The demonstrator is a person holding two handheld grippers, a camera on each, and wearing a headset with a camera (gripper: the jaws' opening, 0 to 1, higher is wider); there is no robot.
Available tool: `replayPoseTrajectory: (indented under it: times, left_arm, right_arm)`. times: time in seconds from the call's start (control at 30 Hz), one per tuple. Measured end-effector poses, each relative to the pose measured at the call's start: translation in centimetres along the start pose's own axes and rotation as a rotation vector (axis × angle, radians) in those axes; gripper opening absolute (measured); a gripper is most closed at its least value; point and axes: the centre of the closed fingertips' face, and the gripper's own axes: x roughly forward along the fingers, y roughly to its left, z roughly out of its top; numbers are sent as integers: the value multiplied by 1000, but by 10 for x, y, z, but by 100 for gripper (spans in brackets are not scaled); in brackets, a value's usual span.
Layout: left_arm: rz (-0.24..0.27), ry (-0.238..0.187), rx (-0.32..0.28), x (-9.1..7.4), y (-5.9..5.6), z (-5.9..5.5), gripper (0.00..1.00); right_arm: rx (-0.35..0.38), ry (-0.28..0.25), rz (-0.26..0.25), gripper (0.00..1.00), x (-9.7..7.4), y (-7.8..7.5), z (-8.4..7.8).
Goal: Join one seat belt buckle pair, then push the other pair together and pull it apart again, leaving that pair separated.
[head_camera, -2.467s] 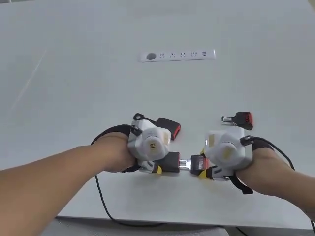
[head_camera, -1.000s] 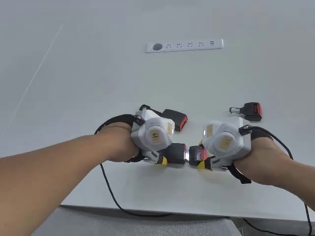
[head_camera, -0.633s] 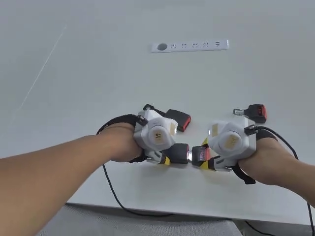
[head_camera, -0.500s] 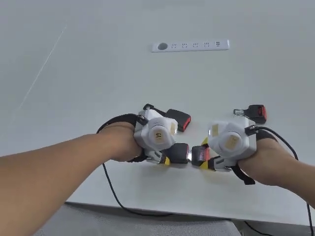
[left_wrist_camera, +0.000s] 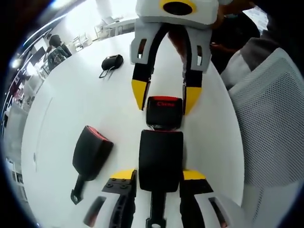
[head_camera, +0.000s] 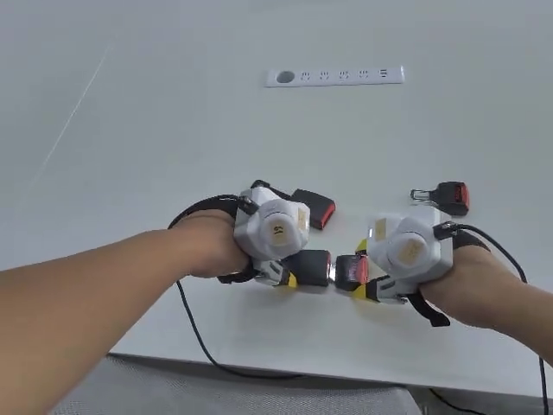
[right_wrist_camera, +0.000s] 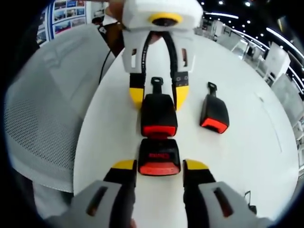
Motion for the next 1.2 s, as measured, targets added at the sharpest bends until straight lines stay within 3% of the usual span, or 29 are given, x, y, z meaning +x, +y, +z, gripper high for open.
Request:
replayPoseTrajectory:
  times: [0.07,0.17,0.23,0.27,0.33,0.47,0.57,0.9,1.2]
  left_arm:
    - [6,3,26,-3,0,0,37]
    - [22,-46,-4,-17,6,11,40]
    - [17,-62,-17,-27,9,17,42]
    - [13,-67,-21,-32,10,20,42]
    - [35,-100,-12,-40,22,28,42]
    - [90,-120,-20,-46,51,32,43]
    - [104,-122,-34,-45,61,33,45]
    - [105,-49,64,-27,83,21,52]
    - [114,-1,69,-12,98,13,51]
  right_arm:
    - [-2,-11,-1,38,-3,0,5]
    - [-13,-24,3,40,-8,2,14]
    - [-73,-14,-2,43,-12,3,18]
    - [-68,-18,4,42,-14,5,20]
    - [-70,-28,2,42,-19,4,24]
    - [-48,-52,-21,40,-35,-7,28]
    - [-31,-41,-65,39,-46,-26,17]
    - [-4,25,-178,41,-79,-90,-39]
    - [40,70,-226,43,-99,-135,-84]
